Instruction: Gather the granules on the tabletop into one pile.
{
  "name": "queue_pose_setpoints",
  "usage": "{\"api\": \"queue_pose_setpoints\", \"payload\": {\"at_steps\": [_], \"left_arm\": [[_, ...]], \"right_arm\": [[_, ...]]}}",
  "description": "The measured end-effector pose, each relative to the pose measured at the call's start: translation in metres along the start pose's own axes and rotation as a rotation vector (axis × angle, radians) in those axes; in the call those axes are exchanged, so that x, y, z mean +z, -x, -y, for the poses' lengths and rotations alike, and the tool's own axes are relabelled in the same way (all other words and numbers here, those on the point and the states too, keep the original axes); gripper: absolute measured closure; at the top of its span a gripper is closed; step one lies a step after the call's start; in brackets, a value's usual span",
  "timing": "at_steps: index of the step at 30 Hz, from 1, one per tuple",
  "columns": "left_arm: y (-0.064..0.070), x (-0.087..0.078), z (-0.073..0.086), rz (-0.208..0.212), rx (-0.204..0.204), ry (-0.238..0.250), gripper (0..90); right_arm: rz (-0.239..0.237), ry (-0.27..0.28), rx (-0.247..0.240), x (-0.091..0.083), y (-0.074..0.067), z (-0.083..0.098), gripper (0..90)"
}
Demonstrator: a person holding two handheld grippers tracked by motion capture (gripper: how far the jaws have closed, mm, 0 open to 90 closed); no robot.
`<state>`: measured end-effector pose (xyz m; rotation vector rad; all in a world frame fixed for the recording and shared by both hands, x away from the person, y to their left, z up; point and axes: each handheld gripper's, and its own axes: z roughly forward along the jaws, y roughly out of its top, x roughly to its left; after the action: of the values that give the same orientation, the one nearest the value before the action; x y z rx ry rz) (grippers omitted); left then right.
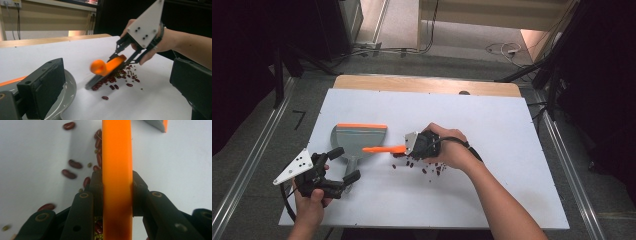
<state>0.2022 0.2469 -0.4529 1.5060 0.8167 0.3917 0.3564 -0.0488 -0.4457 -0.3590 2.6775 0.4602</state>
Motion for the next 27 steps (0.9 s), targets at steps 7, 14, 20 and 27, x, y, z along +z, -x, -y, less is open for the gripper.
{"api": "queue_pose_setpoints", "payload": {"at_steps": [7, 14, 20, 27], "left_arm": [[0.0, 0.002, 0.001, -0.005, 0.003, -0.012, 1.0], [-0.003, 0.001, 0.002, -0.012, -0.006, -0.006, 1.0], [-0.002, 0.002, 0.002, -0.007, 0.0, -0.015, 1.0], [-0.002, 0.002, 0.002, -0.004, 0.001, -0.018, 1.0]], "right_arm": [[0.025, 0.029, 0.126, -0.018, -0.003, 0.003, 68.1], [-0.067, 0.059, 0.49, -0.038, -0.008, -0.013, 68.1], [-0.216, 0.058, 0.72, -0.023, -0.014, -0.032, 68.1], [-0.33, 0.048, 0.923, 0.007, -0.008, -0.041, 68.2]]}}
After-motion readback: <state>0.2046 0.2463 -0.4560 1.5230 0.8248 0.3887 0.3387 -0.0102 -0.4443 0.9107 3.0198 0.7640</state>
